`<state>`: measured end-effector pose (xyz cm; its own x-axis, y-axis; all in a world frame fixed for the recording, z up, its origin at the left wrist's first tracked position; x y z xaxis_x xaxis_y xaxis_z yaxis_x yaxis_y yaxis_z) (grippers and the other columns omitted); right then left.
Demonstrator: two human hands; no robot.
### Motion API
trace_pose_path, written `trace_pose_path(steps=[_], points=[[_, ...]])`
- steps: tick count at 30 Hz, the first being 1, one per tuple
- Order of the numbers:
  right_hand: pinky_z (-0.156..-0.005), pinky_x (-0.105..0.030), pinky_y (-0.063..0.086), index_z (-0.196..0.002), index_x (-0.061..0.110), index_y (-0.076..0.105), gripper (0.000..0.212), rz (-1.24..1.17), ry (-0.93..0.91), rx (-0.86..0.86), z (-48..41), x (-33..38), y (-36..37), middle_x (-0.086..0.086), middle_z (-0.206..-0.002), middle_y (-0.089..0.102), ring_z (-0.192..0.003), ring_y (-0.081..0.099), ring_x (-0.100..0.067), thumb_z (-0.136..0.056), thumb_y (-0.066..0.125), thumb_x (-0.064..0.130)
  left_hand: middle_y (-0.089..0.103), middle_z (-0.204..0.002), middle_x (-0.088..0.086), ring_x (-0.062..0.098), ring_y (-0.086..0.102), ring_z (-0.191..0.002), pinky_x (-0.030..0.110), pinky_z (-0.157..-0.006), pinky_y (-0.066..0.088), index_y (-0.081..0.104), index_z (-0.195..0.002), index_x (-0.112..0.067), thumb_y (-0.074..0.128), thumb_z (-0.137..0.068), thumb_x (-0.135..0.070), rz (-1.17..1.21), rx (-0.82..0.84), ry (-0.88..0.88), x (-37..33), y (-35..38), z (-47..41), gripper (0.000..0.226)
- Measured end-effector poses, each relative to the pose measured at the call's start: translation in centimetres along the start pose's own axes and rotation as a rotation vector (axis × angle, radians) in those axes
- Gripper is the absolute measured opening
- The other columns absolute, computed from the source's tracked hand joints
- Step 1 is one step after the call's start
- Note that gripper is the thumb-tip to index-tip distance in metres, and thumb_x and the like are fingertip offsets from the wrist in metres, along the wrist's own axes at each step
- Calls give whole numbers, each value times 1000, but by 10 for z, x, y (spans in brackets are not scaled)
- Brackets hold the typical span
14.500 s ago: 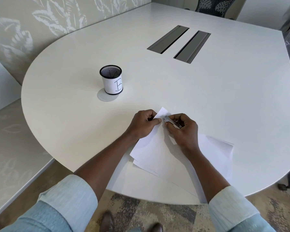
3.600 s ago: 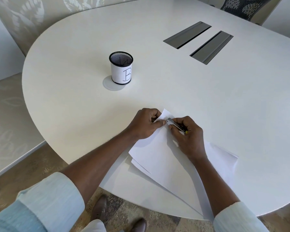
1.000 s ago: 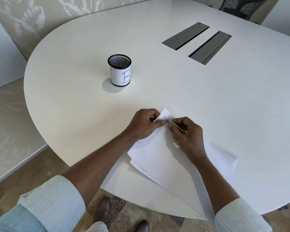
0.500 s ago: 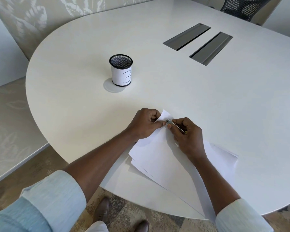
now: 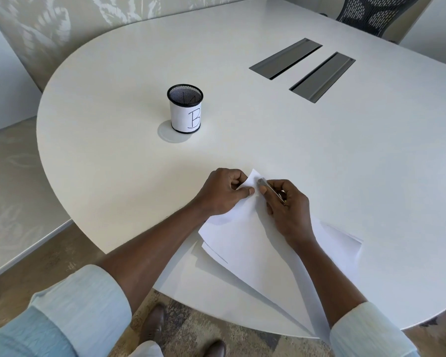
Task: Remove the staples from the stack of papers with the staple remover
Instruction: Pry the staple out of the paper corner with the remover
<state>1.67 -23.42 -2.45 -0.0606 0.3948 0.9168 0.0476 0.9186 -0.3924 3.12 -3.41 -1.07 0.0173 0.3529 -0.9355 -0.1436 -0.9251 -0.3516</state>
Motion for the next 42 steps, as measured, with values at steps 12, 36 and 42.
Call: trace_pose_path(steps=[12,36,42], points=[[-61,-29,50,-100,14,79,19,-289,152,88,-15,5,-13,-8,-75,73,-64,63,-20,-102,79,33,51,-68,3,15,36,-57,27,-58,34,69,-89,3,80,-95,-15,8,-30,-32,-1,-3,2,22],[-62,-25,57,-100,7,79,8,-224,60,-60,10,6,2,-8,-78,78,-65,68,-18,-97,83,14,40,-52,-13,7,32,-48,18,-51,28,64,-75,-14,82,-94,-15,74,-21,-56,3,-1,-2,26],[-63,-24,57,-104,9,78,6,-167,25,-47,13,9,4,-5,-79,77,-66,67,-16,-98,80,10,45,-59,-6,8,33,-50,22,-53,30,68,-82,-4,82,-94,-15,81,-18,-41,2,-2,-1,21]])
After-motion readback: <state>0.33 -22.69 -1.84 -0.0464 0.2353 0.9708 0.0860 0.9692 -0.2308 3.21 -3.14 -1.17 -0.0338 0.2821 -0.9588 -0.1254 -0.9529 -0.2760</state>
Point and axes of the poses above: each hand's wrist, its own z-axis away from the middle knuckle, its own y-axis out of the palm, x = y × z, the point moved 3 cm from there along -z, towards the middle knuckle
